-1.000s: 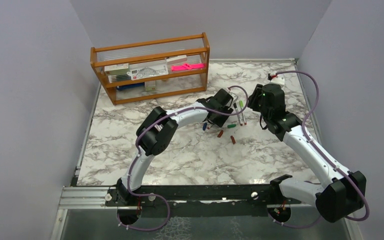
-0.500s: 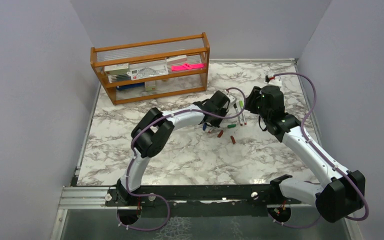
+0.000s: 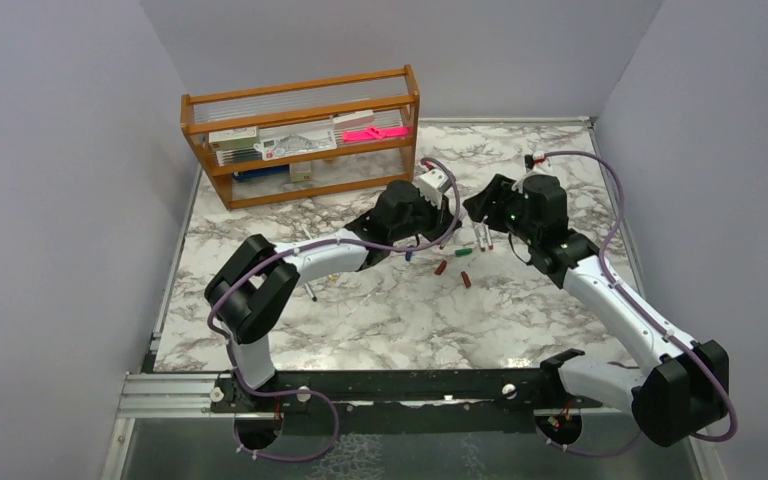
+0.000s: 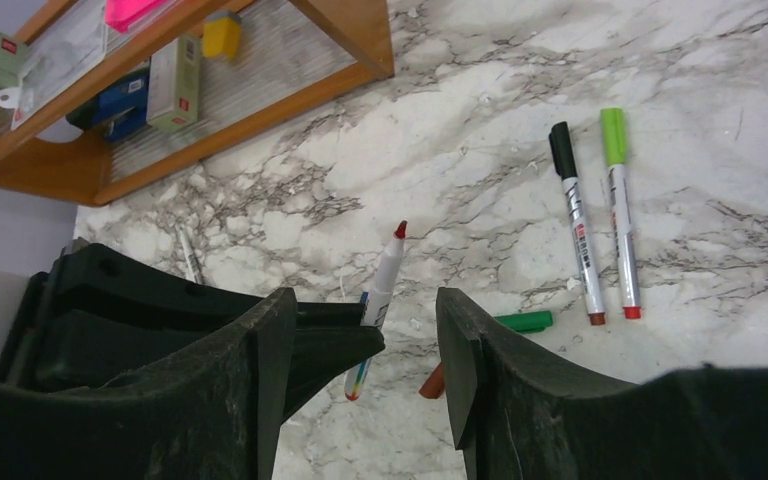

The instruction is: Insert the pens into the pen caps

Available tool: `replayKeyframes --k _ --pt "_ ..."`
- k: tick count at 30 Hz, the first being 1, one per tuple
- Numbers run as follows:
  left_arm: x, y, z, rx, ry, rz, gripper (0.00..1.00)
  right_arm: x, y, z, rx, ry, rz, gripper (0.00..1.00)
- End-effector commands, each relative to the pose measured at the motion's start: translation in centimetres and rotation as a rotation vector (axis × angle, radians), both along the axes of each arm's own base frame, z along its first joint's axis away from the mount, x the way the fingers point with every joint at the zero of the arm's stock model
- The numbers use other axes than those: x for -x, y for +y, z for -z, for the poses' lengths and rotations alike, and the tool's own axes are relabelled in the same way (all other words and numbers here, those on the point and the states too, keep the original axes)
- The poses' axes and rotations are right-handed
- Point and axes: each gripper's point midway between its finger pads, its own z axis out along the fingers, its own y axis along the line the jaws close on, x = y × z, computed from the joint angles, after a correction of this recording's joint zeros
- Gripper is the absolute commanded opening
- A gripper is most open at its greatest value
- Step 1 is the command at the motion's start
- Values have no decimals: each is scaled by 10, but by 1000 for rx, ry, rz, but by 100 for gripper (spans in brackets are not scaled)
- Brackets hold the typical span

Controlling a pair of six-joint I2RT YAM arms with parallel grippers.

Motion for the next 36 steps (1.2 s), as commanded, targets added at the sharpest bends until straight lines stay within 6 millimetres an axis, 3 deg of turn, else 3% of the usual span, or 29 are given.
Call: replayKeyframes --k 1,4,8,10,11,13,14,16,18,20,28,33,36 --pt "16 -11 -69 228 -112 85 0 -1 15 -18 -88 -46 -53 54" --pt "22 -13 -82 265 -122 117 0 -2 17 -18 -94 -48 -62 47" --pt "24 -12 -82 268 -126 126 0 -4 18 -19 -91 -53 -66 41" --pt "30 -10 -100 299 -152 140 0 -4 18 -18 -91 -50 -65 39" --pt "32 -10 -103 306 -155 152 0 -4 19 -18 -91 -52 -67 34" --pt "34 -11 -106 313 -153 162 0 -4 19 -20 -95 -56 -71 8" --pt "34 -12 -106 314 -150 164 0 -3 19 -21 -96 -56 -73 3" --pt "34 -12 -103 313 -141 165 2 -3 21 -26 -102 -68 -83 2" --pt "33 -14 -100 310 -132 165 16 -1 23 -32 -106 -87 -104 2" --pt "33 -15 -98 310 -124 167 23 1 26 -37 -113 -100 -128 2" --pt "27 -24 -86 299 -97 176 35 11 37 -42 -149 -111 -198 2" --pt "26 -26 -77 291 -80 174 34 14 37 -47 -158 -126 -206 2" --pt "26 -27 -75 290 -72 179 20 16 37 -50 -158 -133 -213 2"
